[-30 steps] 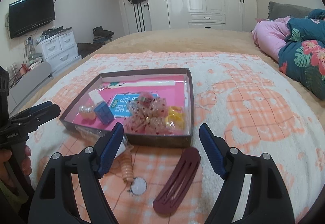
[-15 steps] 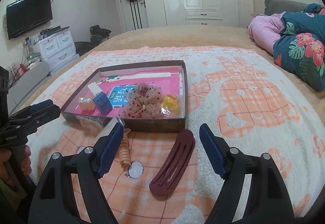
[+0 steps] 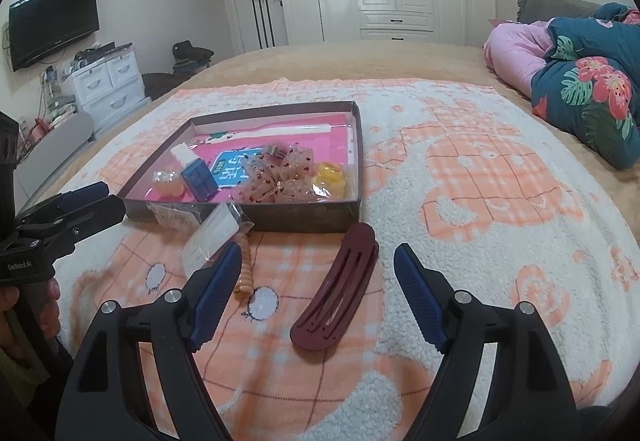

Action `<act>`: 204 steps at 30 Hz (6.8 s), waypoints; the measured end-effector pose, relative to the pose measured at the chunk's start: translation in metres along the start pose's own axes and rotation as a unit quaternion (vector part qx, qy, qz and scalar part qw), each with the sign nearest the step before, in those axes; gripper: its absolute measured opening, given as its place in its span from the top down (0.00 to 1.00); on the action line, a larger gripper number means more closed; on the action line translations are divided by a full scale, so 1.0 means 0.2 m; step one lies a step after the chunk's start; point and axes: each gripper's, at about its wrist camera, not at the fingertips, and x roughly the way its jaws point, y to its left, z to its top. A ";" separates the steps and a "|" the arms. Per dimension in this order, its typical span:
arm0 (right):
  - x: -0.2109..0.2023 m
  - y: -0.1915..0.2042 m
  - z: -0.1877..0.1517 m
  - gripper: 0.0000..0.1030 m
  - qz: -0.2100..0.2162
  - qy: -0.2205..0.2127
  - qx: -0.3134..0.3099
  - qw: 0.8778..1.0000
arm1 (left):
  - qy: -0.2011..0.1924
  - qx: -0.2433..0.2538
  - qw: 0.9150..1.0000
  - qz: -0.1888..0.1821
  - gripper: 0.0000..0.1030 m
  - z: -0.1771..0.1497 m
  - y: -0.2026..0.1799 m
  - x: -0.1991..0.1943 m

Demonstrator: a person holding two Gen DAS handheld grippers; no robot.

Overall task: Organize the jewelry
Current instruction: 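Move the right tool to the maroon hair clip while the left tool approaches the clear bag, then grasp the maroon hair clip with the right tool while the left tool grasps the clear bag, then carry the maroon clip into the box with the right tool while the left tool carries the bag, then open both tools to release the maroon clip and the clear bag in the box, then pull both open tools back from the box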

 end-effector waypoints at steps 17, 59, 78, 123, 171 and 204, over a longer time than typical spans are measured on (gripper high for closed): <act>-0.05 0.01 -0.11 0.23 -0.026 0.016 -0.008 1.000 | 0.029 0.019 0.999 -0.015 0.11 -0.06 -0.06 0.07; 0.37 -0.04 -0.13 0.44 -0.101 0.082 0.007 0.991 | 0.096 0.018 0.994 -0.053 0.36 -0.13 -0.10 0.39; 0.28 -0.07 -0.11 0.69 -0.055 0.067 0.039 0.995 | 0.101 0.042 0.992 -0.069 0.59 -0.14 -0.18 0.35; 0.20 0.29 0.17 0.69 0.069 -0.022 -0.042 0.996 | -0.003 -0.063 0.998 -0.006 0.60 0.08 0.24 0.04; 0.72 0.04 0.43 0.69 0.006 0.014 -0.009 1.000 | 0.012 -0.095 0.992 0.082 0.69 0.16 0.52 0.31; 0.33 0.14 0.08 0.49 0.055 0.046 -0.029 0.997 | 0.019 -0.023 0.999 0.019 0.35 0.04 0.20 0.10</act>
